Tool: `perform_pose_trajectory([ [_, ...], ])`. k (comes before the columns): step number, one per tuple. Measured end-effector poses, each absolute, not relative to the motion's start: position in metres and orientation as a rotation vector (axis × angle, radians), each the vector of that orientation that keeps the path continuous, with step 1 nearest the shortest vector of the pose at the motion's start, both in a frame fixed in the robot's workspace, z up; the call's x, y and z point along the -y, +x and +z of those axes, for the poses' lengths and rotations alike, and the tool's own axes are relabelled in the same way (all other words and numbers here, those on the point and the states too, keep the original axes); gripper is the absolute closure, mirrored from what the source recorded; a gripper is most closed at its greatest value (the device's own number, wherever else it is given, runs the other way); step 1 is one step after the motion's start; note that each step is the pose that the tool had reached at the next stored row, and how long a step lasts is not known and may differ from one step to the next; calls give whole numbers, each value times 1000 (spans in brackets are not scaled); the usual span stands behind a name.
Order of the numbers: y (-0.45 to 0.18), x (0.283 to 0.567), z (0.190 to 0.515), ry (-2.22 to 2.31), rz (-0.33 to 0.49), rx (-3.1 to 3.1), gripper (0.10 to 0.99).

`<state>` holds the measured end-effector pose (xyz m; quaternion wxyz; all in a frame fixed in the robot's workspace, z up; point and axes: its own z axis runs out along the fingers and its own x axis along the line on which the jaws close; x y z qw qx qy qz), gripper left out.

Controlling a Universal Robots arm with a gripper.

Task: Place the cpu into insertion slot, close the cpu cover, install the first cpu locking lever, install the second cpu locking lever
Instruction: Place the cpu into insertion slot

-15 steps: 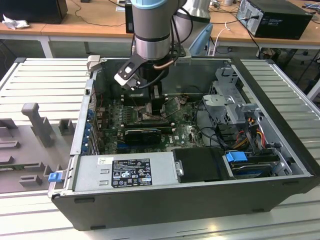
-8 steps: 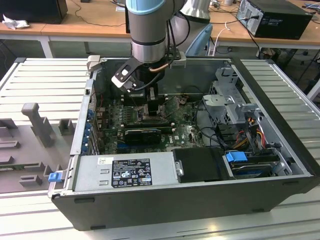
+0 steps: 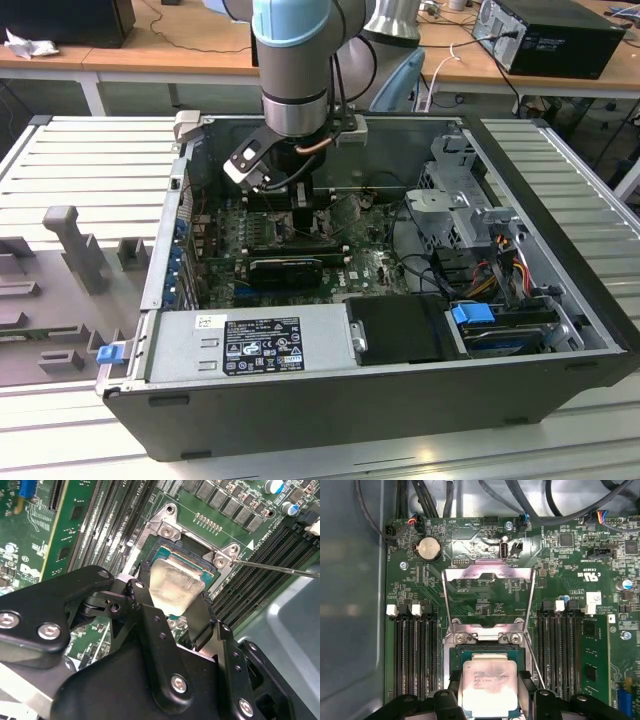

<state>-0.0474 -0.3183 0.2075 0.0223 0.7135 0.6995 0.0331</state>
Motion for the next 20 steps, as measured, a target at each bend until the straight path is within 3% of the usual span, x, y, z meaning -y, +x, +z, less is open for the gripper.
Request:
perform_pose_trajectory([
  [11,-47,317,202,2202,102,-2175,561],
  [13,-47,317,202,2202,102,-2175,545],
  [14,-47,317,202,2202,102,-2175,482],
  [20,-47,317,209,2202,102,-2175,482],
])
